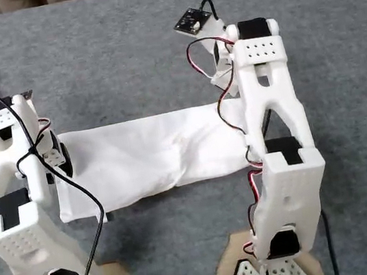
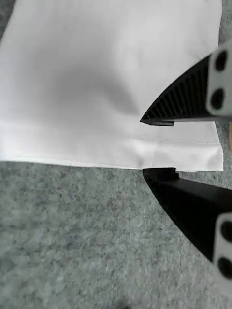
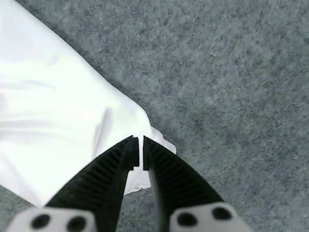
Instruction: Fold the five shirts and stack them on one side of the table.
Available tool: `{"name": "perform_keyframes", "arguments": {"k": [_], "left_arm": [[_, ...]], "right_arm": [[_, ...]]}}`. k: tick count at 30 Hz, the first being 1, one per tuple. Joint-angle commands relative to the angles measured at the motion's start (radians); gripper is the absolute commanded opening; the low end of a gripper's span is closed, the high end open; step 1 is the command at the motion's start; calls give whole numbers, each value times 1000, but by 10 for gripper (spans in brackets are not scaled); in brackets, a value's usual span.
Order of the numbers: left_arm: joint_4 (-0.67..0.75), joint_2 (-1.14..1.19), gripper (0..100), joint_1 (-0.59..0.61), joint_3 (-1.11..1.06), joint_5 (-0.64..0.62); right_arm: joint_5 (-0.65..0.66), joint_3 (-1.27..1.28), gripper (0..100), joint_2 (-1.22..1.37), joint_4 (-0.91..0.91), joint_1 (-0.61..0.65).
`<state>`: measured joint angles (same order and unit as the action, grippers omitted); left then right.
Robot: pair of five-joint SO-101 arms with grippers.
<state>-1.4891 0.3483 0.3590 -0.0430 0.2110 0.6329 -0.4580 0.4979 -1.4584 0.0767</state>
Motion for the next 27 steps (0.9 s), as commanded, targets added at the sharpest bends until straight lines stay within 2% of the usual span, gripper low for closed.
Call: {"name": "perform_keyframes", "arguments": {"k": [1,6,8,16,21,27], "left_arm": [[-5,8,157,28,46,46],[25,73,157,34,52,44],[35,96,157,21,71,2],[20,168,150,9,123,-28],[-6,176,12,9,117,-26],[-37,168,20,12,133,-29]], "right_arm": [[-9,-2,34,-73,17,-13],[-9,-2,34,-73,17,-13],[-9,-1,34,-73,17,-10],[-9,-1,33,-73,17,-10],[-9,-1,33,-73,17,-10],[-9,-1,32,-73,17,-13]]}}
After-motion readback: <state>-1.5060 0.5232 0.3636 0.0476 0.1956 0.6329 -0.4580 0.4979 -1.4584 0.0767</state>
